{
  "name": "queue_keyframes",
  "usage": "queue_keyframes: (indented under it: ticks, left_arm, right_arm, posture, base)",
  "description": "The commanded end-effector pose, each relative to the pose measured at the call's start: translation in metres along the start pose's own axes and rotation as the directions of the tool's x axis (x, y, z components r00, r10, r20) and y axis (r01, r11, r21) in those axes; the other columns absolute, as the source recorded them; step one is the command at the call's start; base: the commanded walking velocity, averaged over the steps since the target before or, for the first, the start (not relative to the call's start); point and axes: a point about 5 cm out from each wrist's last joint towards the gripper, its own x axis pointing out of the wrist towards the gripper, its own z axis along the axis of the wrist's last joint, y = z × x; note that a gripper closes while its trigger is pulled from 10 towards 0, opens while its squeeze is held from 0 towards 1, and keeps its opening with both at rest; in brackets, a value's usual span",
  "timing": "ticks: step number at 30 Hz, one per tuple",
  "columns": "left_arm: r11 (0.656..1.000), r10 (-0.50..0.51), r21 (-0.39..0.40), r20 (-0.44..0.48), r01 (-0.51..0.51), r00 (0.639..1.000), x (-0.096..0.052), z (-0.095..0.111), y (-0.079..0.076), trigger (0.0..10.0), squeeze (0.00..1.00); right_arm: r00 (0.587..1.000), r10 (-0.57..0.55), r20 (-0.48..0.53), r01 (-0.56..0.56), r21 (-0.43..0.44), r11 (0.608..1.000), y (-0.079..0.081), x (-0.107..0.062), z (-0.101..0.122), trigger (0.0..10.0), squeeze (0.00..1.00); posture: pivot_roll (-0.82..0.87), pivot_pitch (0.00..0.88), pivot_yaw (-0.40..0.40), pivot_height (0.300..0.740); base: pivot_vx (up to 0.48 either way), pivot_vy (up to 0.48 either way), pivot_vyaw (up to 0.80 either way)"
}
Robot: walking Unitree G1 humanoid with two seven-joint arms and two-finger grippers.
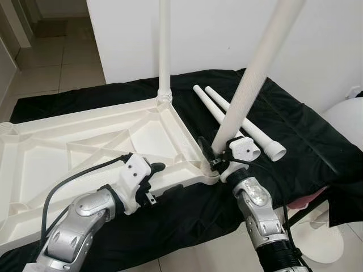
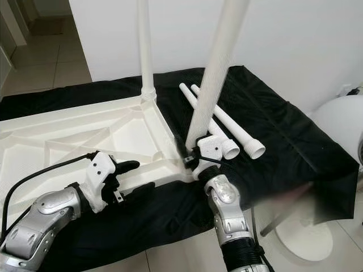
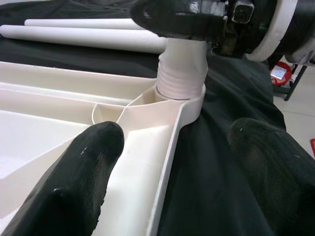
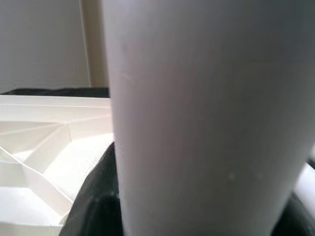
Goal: Building children table
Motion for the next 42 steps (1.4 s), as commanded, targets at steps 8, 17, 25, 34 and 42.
queue_keyframes:
  ticks: [8, 17, 25, 34, 42]
  left_arm:
    - [1.0, 0.001, 0.009, -0.008, -0.001, 1.0, 0.0, 0.002, 0.002, 10.0, 0.0]
    - [1.0, 0.002, 0.011, -0.013, -0.002, 1.0, -0.001, 0.002, 0.003, 10.0, 0.0]
    - [1.0, 0.005, 0.012, -0.017, -0.005, 1.0, -0.002, 0.002, 0.003, 10.0, 0.0]
    - [1.0, 0.012, 0.014, -0.02, -0.012, 1.0, -0.005, 0.002, 0.004, 10.0, 0.0]
    - [1.0, 0.016, 0.012, -0.021, -0.016, 1.0, -0.006, 0.002, 0.003, 10.0, 0.0]
  right_arm:
    - [0.995, 0.034, -0.088, -0.038, -0.041, 0.998, -0.005, -0.01, -0.019, 10.0, 0.0]
    - [0.99, 0.079, -0.113, -0.083, -0.023, 0.996, -0.005, -0.008, -0.024, 10.0, 0.0]
    - [0.986, 0.003, -0.166, 0.012, 0.09, 0.996, -0.014, -0.001, -0.03, 10.0, 0.0]
    - [0.983, -0.016, -0.181, 0.045, 0.154, 0.987, -0.019, 0.004, -0.029, 10.0, 0.0]
    - [0.996, -0.009, -0.086, 0.013, 0.046, 0.999, -0.012, -0.003, -0.022, 10.0, 0.0]
  posture:
    - [-0.02, 0.035, -0.006, 0.74]
    - [-0.01, 0.036, -0.003, 0.74]
    - [-0.01, 0.036, -0.003, 0.74]
    - [0.0, 0.045, -0.003, 0.74]
    - [0.0, 0.049, -0.007, 0.74]
  base:
    - [0.0, 0.0, 0.0]
    - [0.0, 0.0, 0.0]
    - [0.0, 0.0, 0.0]
    - [0.0, 0.0, 0.0]
    - [0.0, 0.0, 0.0]
